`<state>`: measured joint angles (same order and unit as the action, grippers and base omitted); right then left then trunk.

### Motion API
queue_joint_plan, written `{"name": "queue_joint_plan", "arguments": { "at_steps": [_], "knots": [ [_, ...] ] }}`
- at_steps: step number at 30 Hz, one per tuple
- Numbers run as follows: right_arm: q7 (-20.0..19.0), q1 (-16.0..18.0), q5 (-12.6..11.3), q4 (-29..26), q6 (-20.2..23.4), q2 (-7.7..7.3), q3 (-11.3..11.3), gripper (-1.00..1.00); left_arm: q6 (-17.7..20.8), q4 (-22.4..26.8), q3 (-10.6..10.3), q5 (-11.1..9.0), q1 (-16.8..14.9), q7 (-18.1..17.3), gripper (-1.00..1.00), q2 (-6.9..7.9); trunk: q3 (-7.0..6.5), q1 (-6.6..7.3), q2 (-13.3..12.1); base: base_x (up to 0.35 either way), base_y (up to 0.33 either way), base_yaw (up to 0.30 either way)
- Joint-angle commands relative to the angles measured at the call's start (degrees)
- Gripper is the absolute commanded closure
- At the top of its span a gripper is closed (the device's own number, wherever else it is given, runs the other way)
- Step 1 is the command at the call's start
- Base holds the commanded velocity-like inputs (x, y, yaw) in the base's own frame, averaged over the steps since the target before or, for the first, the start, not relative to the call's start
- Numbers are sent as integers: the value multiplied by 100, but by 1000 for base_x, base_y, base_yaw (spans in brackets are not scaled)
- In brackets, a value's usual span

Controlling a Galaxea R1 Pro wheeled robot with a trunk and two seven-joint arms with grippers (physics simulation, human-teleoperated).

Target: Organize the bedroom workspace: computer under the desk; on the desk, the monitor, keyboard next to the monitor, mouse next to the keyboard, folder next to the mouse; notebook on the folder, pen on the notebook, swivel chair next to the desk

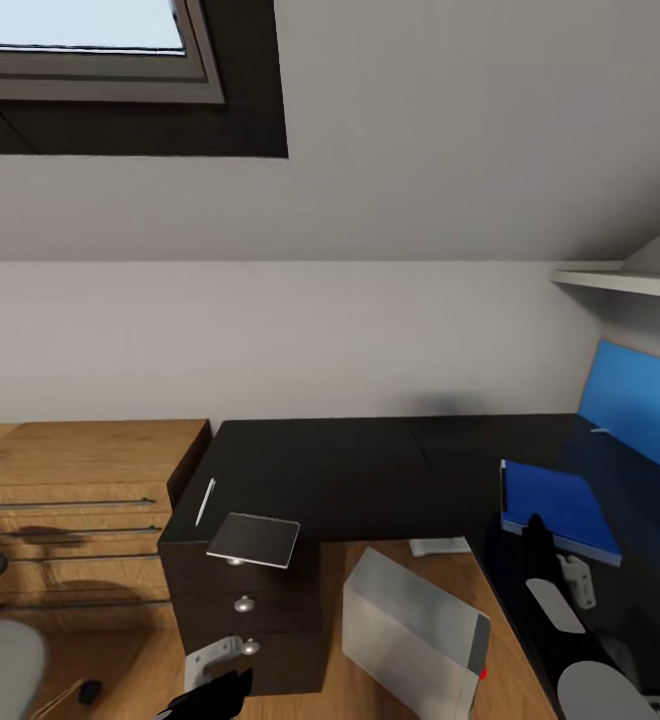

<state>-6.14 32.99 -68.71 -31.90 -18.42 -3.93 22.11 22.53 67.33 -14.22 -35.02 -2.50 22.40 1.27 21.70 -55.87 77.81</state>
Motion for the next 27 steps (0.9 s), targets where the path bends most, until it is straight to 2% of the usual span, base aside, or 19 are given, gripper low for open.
{"name": "queue_joint_plan", "arguments": {
  "at_steps": [1,7,14,22,27],
  "knots": [
    [-55,6,-146,4,-11,3,4,100,4,8,-17,-58,-5,56,-100,10,25,-23,46,0,0,0],
    [-61,6,-301,-1,-16,-12,12,100,0,14,-4,-58,-5,54,-100,13,133,-154,286,0,0,0],
    [-142,6,-317,-1,-20,-25,5,100,-3,16,-2,-58,-5,54,-100,12,258,-308,567,0,0,0],
    [-415,6,-303,17,-20,-6,-1,100,-3,104,-2,-58,-5,54,-100,13,402,-484,888,0,0,0],
    [-497,6,-277,23,-24,-7,-3,100,-3,146,-2,-58,-5,50,-100,14,402,-484,888,0,0,0]
  ]
}}
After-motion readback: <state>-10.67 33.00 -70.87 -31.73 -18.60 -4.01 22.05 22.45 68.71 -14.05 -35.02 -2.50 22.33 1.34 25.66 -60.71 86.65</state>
